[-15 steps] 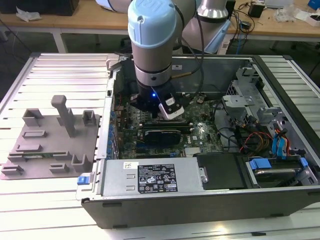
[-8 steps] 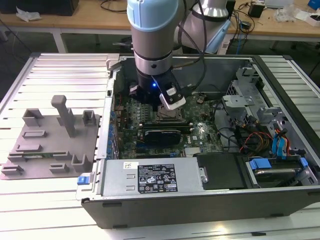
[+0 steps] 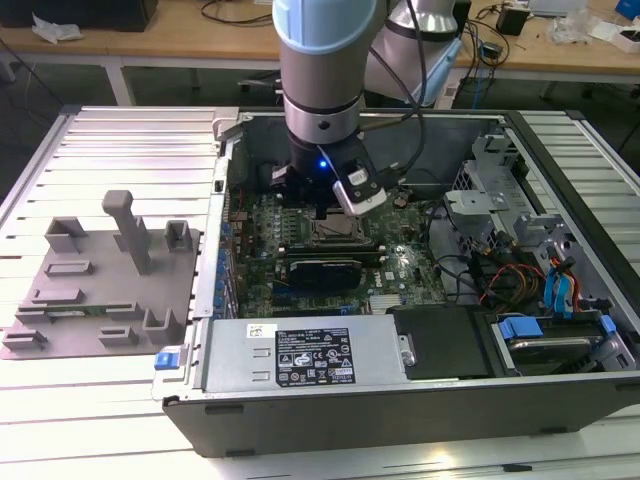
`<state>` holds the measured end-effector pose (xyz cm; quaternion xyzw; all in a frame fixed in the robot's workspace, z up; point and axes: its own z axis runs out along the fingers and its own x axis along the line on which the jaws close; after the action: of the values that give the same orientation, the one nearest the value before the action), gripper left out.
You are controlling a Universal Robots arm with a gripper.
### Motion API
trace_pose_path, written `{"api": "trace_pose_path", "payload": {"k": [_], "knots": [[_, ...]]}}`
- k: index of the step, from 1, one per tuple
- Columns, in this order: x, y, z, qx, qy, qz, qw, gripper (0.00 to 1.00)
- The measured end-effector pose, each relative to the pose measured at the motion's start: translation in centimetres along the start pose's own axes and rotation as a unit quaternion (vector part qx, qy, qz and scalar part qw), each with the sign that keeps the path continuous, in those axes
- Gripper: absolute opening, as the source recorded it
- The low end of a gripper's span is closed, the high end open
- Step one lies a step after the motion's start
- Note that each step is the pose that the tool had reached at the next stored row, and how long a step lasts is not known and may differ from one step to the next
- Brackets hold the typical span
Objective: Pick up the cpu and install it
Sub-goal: 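Install the second cpu locking lever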
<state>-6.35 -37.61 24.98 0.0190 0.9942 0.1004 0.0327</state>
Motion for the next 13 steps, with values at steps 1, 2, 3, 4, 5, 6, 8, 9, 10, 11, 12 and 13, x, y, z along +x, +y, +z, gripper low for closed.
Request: {"api": "trace_pose_path", "payload": {"k": [1, 2, 3, 4, 5, 6, 8, 9, 10, 11, 12, 13], "knots": [[-0.4, 0.01, 0.03, 0.0016, -0.0001, 0.0, 1.0, 0.11], [-0.59, 0.02, 0.04, 0.0022, -0.0001, 0.001, 1.0, 0.11], [-0.74, 0.01, 0.05, 0.0024, -0.0001, 0.001, 1.0, 0.11], [-0.83, -0.02, 0.05, 0.0026, 0.0, 0.001, 1.0, 0.11], [-0.92, -0.13, 0.03, 0.0026, 0.0001, 0.001, 1.0, 0.11], [-0.98, -0.27, 0.01, 0.0026, 0.0002, 0.001, 1.0, 0.11], [-1.03, -0.7, -0.08, 0.0074, 0.0012, 0.001, 1.0, 0.11], [-1.05, -0.76, -0.08, 0.0119, 0.0021, 0.002, 0.9999, 0.11], [-1.05, -0.83, -0.03, 0.0139, 0.0033, 0.003, 0.9999, 0.11], [-1.05, -0.88, 0.05, 0.0142, 0.0043, 0.003, 0.9999, 0.11], [-1.04, -0.94, 0.17, 0.0142, 0.0049, 0.004, 0.9999, 0.11], [-1.03, -0.99, 0.31, 0.0143, 0.0056, 0.004, 0.9999, 0.11]]}}
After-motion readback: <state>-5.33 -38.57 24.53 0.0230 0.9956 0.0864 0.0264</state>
